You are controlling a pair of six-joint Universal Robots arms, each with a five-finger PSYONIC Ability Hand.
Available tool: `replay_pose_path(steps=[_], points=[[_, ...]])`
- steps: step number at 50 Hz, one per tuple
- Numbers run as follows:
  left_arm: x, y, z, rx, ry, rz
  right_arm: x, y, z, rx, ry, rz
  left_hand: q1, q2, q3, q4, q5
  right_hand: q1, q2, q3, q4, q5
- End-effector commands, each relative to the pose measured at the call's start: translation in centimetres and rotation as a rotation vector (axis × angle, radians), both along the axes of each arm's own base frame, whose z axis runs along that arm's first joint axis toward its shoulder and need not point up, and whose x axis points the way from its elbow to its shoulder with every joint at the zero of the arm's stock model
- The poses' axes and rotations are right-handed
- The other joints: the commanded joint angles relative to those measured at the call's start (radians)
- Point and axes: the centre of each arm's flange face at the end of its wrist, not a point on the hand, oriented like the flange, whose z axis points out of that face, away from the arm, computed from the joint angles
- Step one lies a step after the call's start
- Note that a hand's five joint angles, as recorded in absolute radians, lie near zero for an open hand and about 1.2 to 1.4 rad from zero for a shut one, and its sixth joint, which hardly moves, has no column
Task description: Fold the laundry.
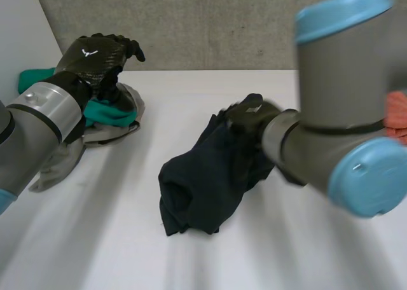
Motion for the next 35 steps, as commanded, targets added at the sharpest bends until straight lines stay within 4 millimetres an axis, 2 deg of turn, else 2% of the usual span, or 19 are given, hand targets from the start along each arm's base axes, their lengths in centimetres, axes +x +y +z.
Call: replay_pose_path(steps=[1,2,5,8,13,14,20,22,27,28,31,32,35], points=[[-1.6,3.6,-0.1,0.069,-0.001,-0.062,-3.1,-4.9,3.7,-0.220,0.041,0.037,-0.021,-0.024,-0.021,-0.009,-0.003,-0.051,-0.036,-0.034,-0.038,-0.048],[-2.1,4.4,-0.4,0.089,-0.004,-0.078,-3.5,-6.1,3.9,-0.252,0.046,0.053,-0.024,-0.027,-0.024,-0.012,-0.006,-0.051,-0.036,-0.034,-0.038,-0.048],[-2.9,5.7,-1.0,0.122,-0.014,-0.105,-3.8,-7.9,3.1,-0.278,0.058,0.088,-0.030,-0.033,-0.029,-0.018,-0.011,-0.051,-0.036,-0.034,-0.038,-0.048],[-4.1,7.6,-2.1,0.159,-0.035,-0.139,-3.6,-10.1,1.6,-0.322,0.064,0.152,-0.065,-0.068,-0.065,-0.053,-0.047,-0.051,-0.036,-0.034,-0.038,-0.048],[-6.0,9.9,-4.0,0.194,-0.065,-0.164,-2.7,-12.8,-2.0,-0.396,0.091,0.249,-0.138,-0.141,-0.138,-0.127,-0.120,-0.051,-0.036,-0.034,-0.038,-0.048],[-6.6,10.3,-4.9,0.211,-0.074,-0.158,-2.3,-13.7,-3.2,-0.431,0.101,0.278,-0.159,-0.162,-0.158,-0.147,-0.140,-0.051,-0.036,-0.034,-0.038,-0.048],[-8.6,10.8,-9.1,0.283,-0.125,-0.122,-1.1,-16.0,-7.7,-0.497,0.128,0.349,-0.200,-0.203,-0.200,-0.188,-0.182,-0.051,-0.036,-0.034,-0.038,-0.048],[-9.3,10.5,-10.7,0.302,-0.146,-0.099,-0.6,-16.7,-9.3,-0.498,0.119,0.372,-0.221,-0.224,-0.220,-0.209,-0.202,-0.025,-0.010,-0.008,-0.012,-0.022],[-10.7,9.3,-13.2,0.320,-0.175,-0.078,0.4,-17.8,-12.0,-0.521,0.108,0.403,-0.212,-0.215,-0.212,-0.200,-0.194,0.095,0.110,0.113,0.109,0.098],[-10.8,9.0,-13.5,0.324,-0.180,-0.074,0.5,-18.0,-12.5,-0.527,0.107,0.406,-0.192,-0.194,-0.191,-0.180,-0.173,0.133,0.148,0.151,0.147,0.136],[-11.0,7.7,-14.0,0.321,-0.174,-0.047,0.9,-18.8,-13.8,-0.566,0.108,0.413,0.098,0.095,0.099,0.110,0.117,0.394,0.409,0.412,0.408,0.397],[-10.9,7.2,-13.8,0.315,-0.166,-0.031,1.0,-19.0,-14.4,-0.581,0.112,0.415,0.291,0.288,0.292,0.303,0.310,0.552,0.567,0.569,0.565,0.555],[-10.7,6.4,-13.2,0.295,-0.146,-0.011,1.2,-19.4,-14.8,-0.600,0.107,0.420,0.644,0.641,0.645,0.656,0.663,0.925,0.940,0.942,0.938,0.928]])
